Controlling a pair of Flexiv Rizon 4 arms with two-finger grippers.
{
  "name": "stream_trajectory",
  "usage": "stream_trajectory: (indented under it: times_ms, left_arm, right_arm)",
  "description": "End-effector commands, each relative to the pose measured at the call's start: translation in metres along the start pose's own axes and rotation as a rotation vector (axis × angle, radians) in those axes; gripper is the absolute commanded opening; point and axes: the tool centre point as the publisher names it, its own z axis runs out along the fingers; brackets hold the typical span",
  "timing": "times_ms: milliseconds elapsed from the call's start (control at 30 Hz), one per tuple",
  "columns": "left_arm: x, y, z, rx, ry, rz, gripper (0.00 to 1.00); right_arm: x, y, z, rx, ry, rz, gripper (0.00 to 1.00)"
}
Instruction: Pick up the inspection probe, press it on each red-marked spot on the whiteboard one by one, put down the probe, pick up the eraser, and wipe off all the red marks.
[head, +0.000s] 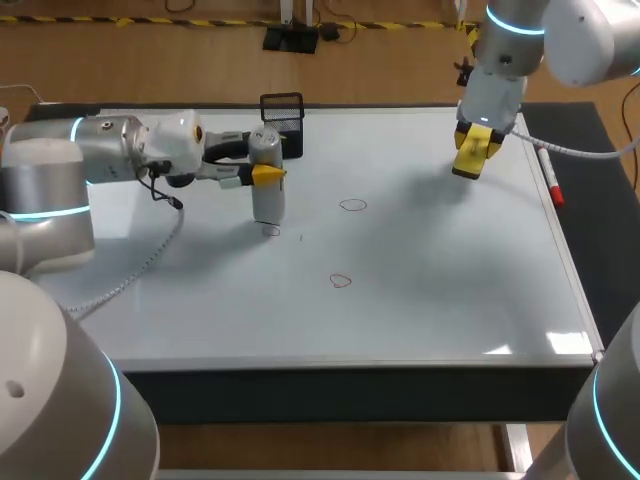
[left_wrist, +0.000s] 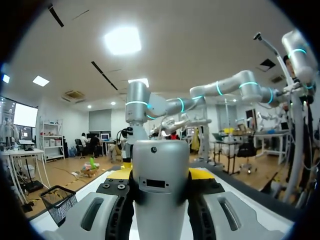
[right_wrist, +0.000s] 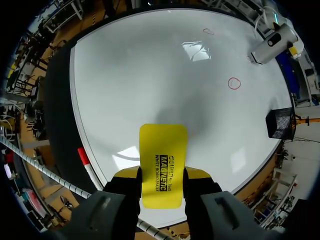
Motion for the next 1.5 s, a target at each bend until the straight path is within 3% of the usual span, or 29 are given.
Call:
stream_trajectory:
  times_ms: [33, 900, 1500]
  left_arm:
    - [-0.001, 0.004, 0.0, 0.01, -0.009, -0.005, 0.0]
    - [0.012, 0.015, 0.009, 0.0, -0.023, -0.017, 0.0]
    - [0.015, 0.024, 0.005, -0.053, -0.021, 0.016, 0.0]
  right_arm:
    - [0.0, -0.001, -0.001, 0.001, 0.003, -0.002, 0.0]
    - [0.0, -0.001, -0.001, 0.001, 0.003, -0.002, 0.0]
    - [0.0, -0.001, -0.001, 0.001, 0.003, -0.002, 0.0]
